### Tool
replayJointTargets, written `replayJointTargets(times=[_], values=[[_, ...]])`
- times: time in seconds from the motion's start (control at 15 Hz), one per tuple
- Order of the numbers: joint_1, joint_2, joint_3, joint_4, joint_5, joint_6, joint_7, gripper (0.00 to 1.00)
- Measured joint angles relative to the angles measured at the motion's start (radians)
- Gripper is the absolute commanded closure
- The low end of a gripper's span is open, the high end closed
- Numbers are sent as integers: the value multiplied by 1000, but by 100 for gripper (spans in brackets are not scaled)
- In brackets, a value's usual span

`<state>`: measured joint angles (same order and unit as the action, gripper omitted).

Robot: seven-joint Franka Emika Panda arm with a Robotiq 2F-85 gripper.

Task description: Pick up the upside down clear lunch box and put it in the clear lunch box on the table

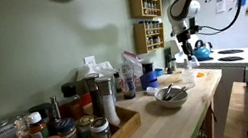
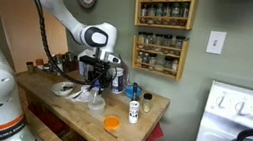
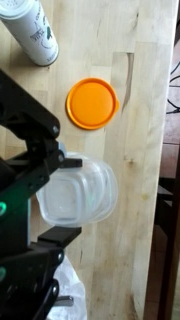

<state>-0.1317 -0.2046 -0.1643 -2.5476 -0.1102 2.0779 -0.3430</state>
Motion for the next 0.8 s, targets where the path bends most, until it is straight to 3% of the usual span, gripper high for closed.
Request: replayJointTargets(times=[0.8], values=[[41,60,12,-40,39,174,-34,67]])
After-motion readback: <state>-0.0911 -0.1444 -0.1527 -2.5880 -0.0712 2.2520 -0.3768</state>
